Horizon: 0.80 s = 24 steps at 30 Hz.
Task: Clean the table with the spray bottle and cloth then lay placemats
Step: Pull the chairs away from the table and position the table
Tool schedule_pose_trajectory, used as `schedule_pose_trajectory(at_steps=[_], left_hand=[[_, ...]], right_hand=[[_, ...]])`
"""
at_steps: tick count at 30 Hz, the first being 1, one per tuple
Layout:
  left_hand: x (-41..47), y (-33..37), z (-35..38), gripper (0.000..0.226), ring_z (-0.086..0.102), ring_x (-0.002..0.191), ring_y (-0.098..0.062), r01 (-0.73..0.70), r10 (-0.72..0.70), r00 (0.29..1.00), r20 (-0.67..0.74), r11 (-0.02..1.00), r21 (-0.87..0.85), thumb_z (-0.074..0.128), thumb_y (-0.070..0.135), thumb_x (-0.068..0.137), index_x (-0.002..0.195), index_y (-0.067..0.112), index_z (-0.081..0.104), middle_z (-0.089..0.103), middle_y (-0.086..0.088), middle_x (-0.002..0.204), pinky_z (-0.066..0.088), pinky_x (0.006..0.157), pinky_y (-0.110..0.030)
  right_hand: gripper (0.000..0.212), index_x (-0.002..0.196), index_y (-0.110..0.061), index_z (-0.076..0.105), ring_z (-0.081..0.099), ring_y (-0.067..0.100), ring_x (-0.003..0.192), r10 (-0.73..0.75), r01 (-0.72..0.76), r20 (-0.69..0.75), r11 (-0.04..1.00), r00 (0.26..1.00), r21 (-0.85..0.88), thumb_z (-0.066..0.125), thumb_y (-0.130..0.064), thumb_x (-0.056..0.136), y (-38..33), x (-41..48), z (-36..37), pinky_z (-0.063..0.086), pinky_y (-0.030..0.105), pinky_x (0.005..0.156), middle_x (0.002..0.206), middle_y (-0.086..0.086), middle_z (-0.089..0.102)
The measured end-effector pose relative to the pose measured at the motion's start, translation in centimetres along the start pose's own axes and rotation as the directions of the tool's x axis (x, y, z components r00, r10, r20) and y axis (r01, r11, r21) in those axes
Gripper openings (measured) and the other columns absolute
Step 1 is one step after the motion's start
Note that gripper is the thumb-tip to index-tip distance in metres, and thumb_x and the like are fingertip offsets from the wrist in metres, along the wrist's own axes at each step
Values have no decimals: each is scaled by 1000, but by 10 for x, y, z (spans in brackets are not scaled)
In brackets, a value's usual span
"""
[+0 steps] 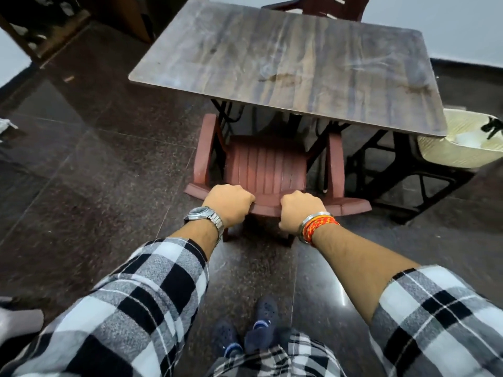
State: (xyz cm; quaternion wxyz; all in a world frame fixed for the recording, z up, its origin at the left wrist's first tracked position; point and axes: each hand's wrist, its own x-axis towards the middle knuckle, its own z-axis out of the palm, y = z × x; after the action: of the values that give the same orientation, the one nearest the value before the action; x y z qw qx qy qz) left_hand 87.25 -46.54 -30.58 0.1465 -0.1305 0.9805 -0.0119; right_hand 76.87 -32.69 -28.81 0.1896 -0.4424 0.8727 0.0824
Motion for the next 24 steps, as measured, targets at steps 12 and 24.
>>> schedule_pose_trajectory(at_steps=[12,24], left_hand=[[45,-42,-11,25,69,98,-36,15,-16,1000,-27,1000,-23,58,18,86,108,24,69,72,-7,107,49,74,-38],[83,-51,-23,22,69,93,-34,-10,9,1000,-29,999,-31,60,14,84,102,23,70,71,-6,101,41,66,-36]], right_hand=[[31,103,-12,63,62,34,88,-5,5,-61,1000,998,-7,61,-31,78,-4,53,-20,47,37,69,100,11,63],[25,96,-13,62,61,33,83,59,-56,-79,998,995,39,61,-28,76,11,84,-33,48,37,69,95,10,62]])
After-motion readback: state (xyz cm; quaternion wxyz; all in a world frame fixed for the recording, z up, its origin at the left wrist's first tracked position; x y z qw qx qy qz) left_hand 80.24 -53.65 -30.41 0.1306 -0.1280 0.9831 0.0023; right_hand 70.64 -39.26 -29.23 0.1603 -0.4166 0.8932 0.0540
